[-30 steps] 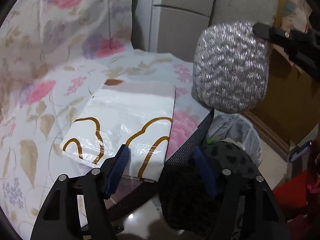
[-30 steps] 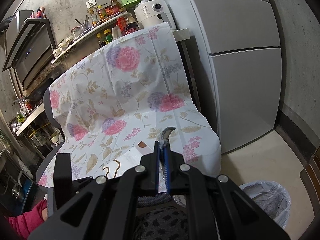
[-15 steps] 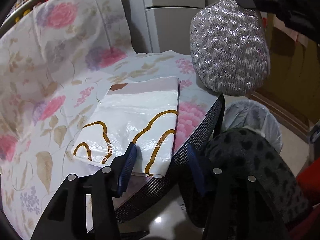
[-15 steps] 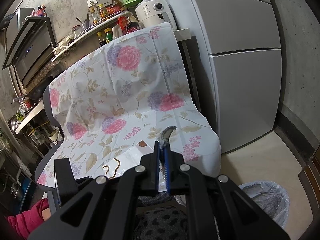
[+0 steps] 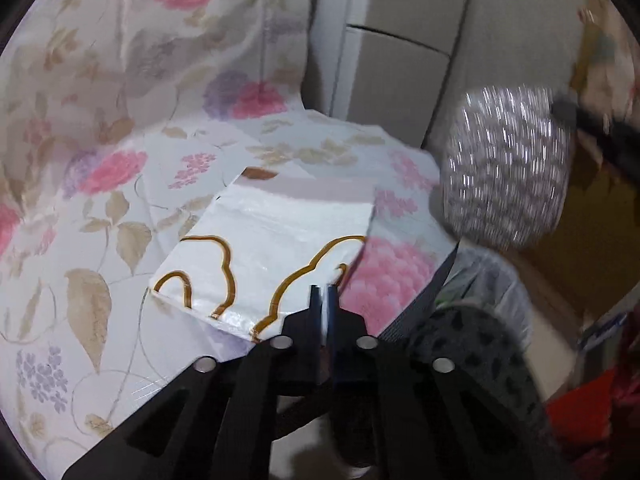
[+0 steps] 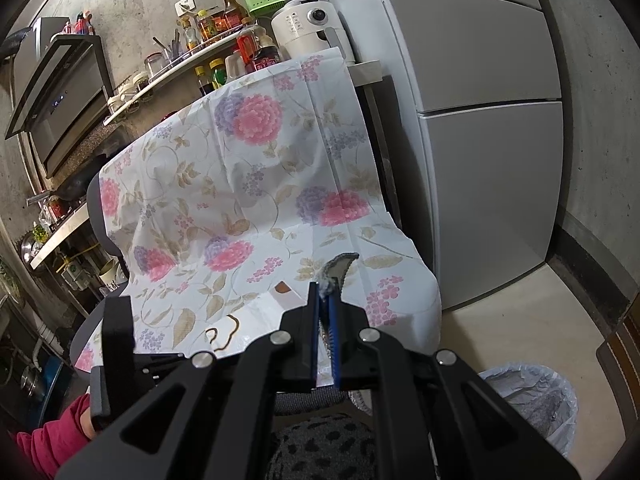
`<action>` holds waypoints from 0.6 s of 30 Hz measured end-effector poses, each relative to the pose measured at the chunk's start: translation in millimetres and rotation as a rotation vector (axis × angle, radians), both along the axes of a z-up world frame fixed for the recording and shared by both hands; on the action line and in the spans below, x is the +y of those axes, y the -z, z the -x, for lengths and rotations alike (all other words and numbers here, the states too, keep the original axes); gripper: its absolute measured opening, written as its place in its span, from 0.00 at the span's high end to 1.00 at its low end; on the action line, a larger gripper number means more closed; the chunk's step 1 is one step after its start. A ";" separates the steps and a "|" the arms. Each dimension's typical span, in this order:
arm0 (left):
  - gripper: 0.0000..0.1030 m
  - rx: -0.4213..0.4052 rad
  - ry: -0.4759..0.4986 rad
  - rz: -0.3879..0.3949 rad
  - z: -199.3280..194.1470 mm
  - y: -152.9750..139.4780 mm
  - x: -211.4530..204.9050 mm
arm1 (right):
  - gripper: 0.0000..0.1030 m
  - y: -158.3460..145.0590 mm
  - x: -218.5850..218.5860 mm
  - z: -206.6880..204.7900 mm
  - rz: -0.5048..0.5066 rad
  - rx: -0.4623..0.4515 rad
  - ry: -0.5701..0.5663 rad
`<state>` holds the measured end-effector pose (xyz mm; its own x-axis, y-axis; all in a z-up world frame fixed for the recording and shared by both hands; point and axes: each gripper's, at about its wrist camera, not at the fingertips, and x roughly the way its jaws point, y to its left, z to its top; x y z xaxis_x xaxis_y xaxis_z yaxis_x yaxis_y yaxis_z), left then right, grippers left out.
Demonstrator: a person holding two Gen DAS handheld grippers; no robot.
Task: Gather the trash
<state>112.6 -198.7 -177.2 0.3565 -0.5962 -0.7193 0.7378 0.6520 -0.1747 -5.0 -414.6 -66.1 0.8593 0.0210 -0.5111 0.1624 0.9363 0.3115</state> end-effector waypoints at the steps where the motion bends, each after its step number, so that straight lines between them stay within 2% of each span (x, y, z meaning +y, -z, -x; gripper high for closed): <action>1: 0.99 0.015 -0.007 0.022 -1.8 -3.0 2.6 | 0.95 -0.6 -0.8 0.0 0.000 -0.001 0.003; 9: 1.00 0.027 0.011 0.194 4.8 -52.9 7.7 | 0.95 -7.3 -10.5 5.5 0.002 -0.018 0.030; 14: 1.00 -0.010 0.091 0.255 28.1 -87.6 -20.0 | 0.95 -15.6 -26.0 26.6 0.022 -0.037 0.085; 18: 1.00 -0.033 0.171 0.292 51.7 -104.2 -53.1 | 0.95 -19.1 -46.8 57.8 0.047 -0.039 0.161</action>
<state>60.9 -251.8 -73.0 0.2536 -0.8284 -0.4994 0.8407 0.4441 -0.3098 -62.8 -461.4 -47.0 0.8691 -0.1412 -0.4741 0.2996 0.9129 0.2773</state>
